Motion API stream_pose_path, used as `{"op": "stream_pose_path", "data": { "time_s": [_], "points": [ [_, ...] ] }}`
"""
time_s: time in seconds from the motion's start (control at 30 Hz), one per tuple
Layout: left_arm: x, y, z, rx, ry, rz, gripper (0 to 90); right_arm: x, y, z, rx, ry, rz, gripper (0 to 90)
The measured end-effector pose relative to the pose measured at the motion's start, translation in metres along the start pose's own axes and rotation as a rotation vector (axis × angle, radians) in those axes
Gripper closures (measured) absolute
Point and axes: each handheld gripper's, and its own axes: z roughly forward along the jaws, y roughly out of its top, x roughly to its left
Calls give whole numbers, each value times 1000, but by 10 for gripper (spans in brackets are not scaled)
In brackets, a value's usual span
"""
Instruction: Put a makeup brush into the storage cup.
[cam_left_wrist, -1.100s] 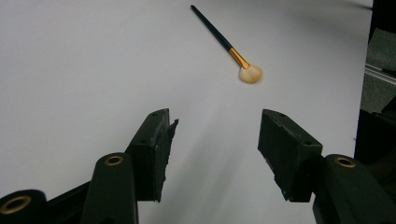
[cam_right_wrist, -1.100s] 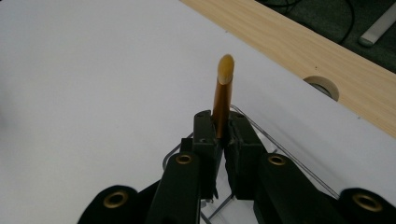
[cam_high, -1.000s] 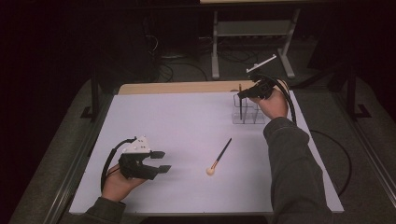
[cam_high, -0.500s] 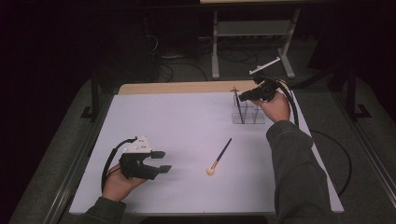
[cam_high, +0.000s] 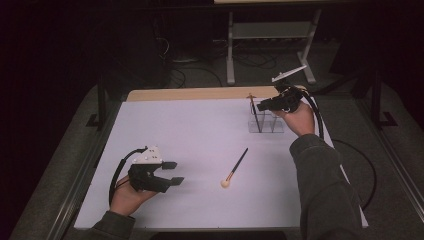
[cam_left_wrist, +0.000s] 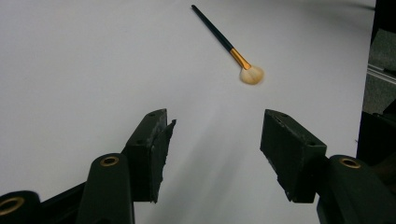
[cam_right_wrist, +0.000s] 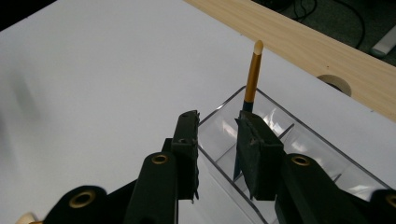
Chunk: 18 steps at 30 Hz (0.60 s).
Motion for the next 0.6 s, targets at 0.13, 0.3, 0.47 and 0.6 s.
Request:
{"op": "stream_pose_path", "data": {
  "time_s": [0.13,0.3,0.47,0.6],
  "points": [
    [0,0,1,4,-1,1,409,0,-4,-3,-8,5,8,659],
    [0,0,0,-2,-2,-4,408,-1,-9,-7,-20,10,3,645],
    [-1,0,0,-2,-7,-4,407,2,-13,-11,-24,12,15,632],
    [0,0,1,-2,-8,-1,407,3,-18,-15,-29,17,11,620]
  ]
}}
